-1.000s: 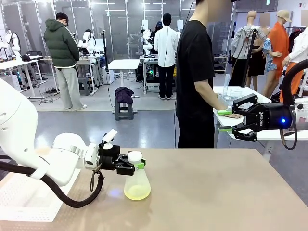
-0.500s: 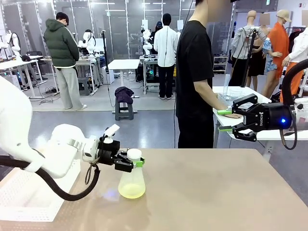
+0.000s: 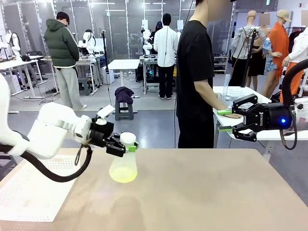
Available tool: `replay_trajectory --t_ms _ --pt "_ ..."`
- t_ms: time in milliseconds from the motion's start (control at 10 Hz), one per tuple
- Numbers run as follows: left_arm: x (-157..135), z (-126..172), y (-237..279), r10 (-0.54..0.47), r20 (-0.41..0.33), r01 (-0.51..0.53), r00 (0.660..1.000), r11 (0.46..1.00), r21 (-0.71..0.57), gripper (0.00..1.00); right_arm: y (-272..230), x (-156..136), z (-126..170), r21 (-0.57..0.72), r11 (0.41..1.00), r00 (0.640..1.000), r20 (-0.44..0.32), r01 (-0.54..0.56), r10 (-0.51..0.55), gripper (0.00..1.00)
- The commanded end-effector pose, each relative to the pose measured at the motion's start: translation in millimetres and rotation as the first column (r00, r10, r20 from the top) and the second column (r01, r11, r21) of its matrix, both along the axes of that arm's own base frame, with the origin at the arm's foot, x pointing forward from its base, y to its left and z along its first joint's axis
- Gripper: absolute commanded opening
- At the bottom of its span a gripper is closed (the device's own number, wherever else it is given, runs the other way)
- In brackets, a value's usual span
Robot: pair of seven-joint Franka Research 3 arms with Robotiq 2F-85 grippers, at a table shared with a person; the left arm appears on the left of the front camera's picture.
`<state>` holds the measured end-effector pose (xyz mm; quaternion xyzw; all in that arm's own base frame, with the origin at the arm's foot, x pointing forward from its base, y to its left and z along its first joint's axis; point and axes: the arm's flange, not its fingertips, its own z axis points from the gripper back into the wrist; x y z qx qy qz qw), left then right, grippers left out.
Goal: Prepare the solutions needed for the experiment.
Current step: When the human places the Big flask in the center of the table, pick up the Big flask and place it in the left Organizing basket.
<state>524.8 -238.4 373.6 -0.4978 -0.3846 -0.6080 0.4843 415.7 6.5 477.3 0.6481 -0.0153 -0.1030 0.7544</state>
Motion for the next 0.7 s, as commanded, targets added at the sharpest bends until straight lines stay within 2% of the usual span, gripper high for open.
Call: replay_trajectory --t_ms 0,300,600 --pt "-10.3 24.9 39.8 0.018 0.013 -0.018 1.0 1.0 0.003 0.0 0.1 -0.4 0.6 0.007 1.0 1.0 0.003 -0.006 0.006 0.51" --pt "-23.1 57.3 116.2 0.111 0.068 -0.112 0.992 0.994 0.018 0.0 0.1 -0.4 0.6 0.007 1.0 1.0 0.003 -0.006 0.006 0.51" --pt "-39.6 72.4 217.0 0.28 0.1 -0.282 0.955 0.96 0.004 0.0 0.1 -0.4 0.6 0.007 1.0 1.0 0.003 -0.006 0.006 0.51"
